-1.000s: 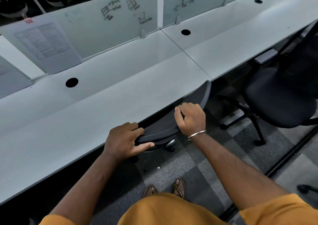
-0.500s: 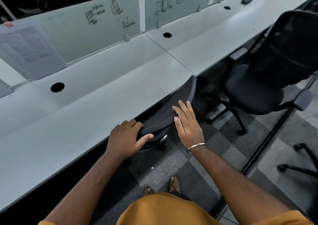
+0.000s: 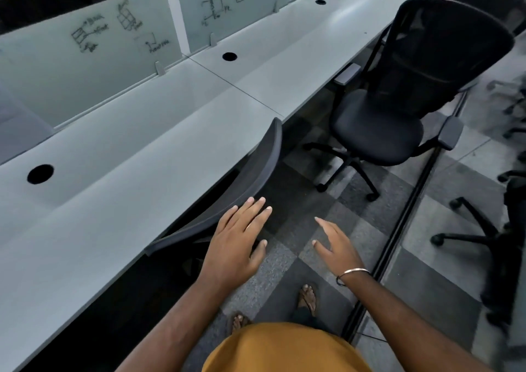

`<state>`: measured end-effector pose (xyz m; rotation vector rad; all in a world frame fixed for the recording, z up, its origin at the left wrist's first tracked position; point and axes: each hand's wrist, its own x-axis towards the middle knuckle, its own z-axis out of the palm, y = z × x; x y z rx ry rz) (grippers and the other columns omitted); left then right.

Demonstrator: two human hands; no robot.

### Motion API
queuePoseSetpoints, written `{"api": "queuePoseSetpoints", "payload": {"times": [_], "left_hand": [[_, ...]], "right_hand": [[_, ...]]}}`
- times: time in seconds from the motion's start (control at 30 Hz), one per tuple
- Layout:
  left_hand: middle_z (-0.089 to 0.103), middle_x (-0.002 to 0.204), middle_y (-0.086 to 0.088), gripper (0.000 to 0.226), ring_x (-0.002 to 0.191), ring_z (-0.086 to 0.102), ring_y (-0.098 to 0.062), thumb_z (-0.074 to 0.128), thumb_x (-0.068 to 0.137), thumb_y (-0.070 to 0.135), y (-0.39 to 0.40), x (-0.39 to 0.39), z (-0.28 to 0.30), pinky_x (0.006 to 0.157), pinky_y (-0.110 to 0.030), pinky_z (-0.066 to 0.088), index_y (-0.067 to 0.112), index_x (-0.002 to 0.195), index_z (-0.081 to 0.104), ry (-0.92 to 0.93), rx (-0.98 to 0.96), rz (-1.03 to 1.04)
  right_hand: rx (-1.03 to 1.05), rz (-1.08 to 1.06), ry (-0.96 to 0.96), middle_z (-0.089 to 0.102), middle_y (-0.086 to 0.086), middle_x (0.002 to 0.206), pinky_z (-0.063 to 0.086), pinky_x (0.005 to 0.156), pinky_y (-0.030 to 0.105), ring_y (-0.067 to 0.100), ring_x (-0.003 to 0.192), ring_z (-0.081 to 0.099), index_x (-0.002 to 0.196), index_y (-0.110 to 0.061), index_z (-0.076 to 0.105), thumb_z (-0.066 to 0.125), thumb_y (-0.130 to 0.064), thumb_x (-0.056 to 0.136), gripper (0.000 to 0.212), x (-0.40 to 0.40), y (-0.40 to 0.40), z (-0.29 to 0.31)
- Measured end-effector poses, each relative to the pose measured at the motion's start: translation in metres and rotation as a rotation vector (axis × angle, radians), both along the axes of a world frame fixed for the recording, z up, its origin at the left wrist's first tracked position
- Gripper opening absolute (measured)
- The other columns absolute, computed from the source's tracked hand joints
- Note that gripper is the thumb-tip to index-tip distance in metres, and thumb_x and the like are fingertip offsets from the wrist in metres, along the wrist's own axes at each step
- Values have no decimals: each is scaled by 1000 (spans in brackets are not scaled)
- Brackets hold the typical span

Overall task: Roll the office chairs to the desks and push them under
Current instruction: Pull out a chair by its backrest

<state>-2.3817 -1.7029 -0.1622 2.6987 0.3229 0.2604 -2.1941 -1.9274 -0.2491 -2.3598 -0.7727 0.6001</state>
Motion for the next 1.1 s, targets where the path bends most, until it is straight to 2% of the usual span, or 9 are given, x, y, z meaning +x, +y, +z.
{"api": "queuePoseSetpoints", "payload": {"times": [0.13,0.23,0.3,0.43,0.5,0.6,0.73,0.9,1.1], "left_hand": [[27,170,10,71,159,12,-8,59,97,28,-10,39,-7,129,-35,17,26,163,31,18,-54,-50],[29,169,11,71,158,16,-7,59,97,31,-25,84,-11,127,-32,21,26,163,32,44,-90,-90],[31,168,11,71,157,18,-6,59,97,32,-33,109,-14,126,-30,21,26,163,32,70,-117,-98],[33,167,10,73,156,23,-8,56,95,25,-60,181,-22,123,-22,15,26,163,31,159,-142,-150],[34,167,8,73,156,24,-9,54,94,26,-71,211,-25,125,-23,16,26,163,31,192,-155,-171],[38,165,7,72,155,27,-11,53,94,32,-95,266,-31,126,-33,26,27,162,32,228,-179,-196],[47,159,1,68,151,34,-13,60,98,32,-116,321,-33,121,-29,28,26,161,35,248,-205,-218],[51,152,4,67,144,41,-12,60,100,34,-135,382,-27,118,-29,32,25,162,34,269,-243,-265],[49,156,7,68,145,40,-11,59,98,40,-130,458,-44,119,-32,36,28,161,36,313,-253,-319]], "right_hand": [[-89,-62,106,53,3,148,41,111,31,20,135,52,152,-18,48,67,-22,98,57,34,-32,-16],[-53,-142,170,62,6,138,50,100,34,17,115,64,146,-19,54,69,-18,97,52,71,-55,-23],[-39,-185,184,66,3,128,51,94,32,15,105,66,144,-20,57,69,-18,97,49,92,-65,-23],[-68,-242,216,70,-5,105,52,91,33,15,99,67,140,-20,61,69,-21,96,44,153,-102,-25],[-97,-254,217,70,-4,98,51,87,33,17,96,67,134,-20,66,70,-23,97,38,178,-119,-23],[-109,-311,217,71,0,98,43,79,25,17,96,67,125,-20,71,71,-21,96,29,223,-154,-23],[-102,-372,165,77,2,105,47,87,25,19,104,71,119,-16,75,74,-20,94,26,274,-183,-27],[-74,-429,126,78,-1,103,55,91,36,18,99,72,113,-23,77,73,-26,94,20,338,-202,-18],[-48,-455,105,76,-7,100,49,81,27,11,93,69,112,-23,77,70,-27,95,19,407,-195,-12]]}}
